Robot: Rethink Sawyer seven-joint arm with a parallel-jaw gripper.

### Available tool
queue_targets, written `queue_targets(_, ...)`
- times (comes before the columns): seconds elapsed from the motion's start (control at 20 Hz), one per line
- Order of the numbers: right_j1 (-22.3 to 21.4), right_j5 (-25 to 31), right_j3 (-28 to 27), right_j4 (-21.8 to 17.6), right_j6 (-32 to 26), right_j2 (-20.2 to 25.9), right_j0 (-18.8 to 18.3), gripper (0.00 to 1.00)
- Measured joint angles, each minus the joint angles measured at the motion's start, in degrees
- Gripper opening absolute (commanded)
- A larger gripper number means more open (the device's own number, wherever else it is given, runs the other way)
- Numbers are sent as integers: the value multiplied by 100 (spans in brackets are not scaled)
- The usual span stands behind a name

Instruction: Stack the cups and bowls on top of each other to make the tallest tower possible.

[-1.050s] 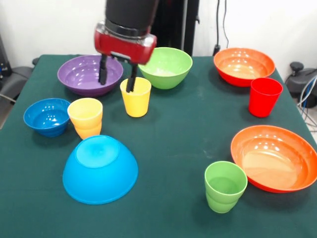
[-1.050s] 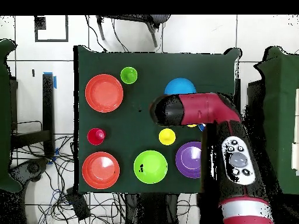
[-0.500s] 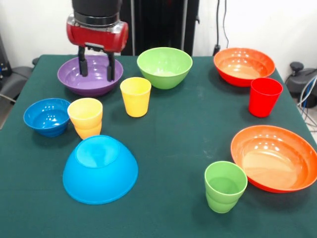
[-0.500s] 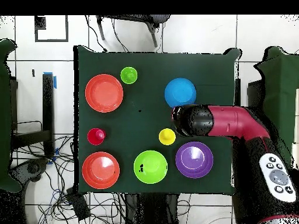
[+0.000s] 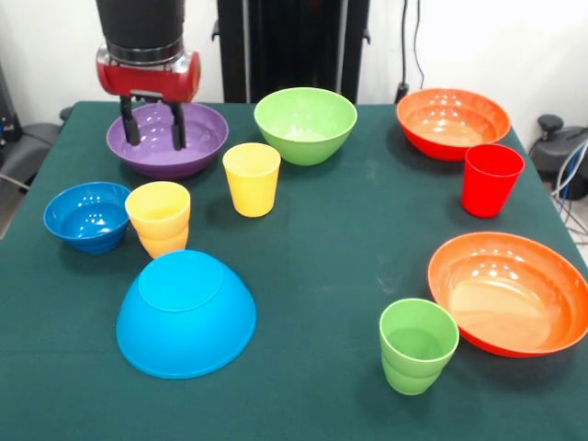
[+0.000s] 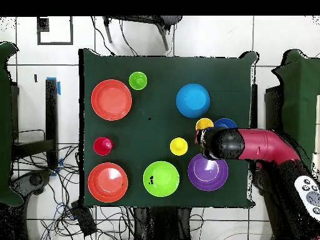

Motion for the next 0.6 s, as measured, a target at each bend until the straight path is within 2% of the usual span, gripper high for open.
queue_targets(0.05,71,-39,73,-180,-31,22,-82,100)
queue_targets(0.2,134,-81,183,-356,-31,37,-135,100)
queue_targets(0.6,107,-132,482,-472,-31,241,-196,100)
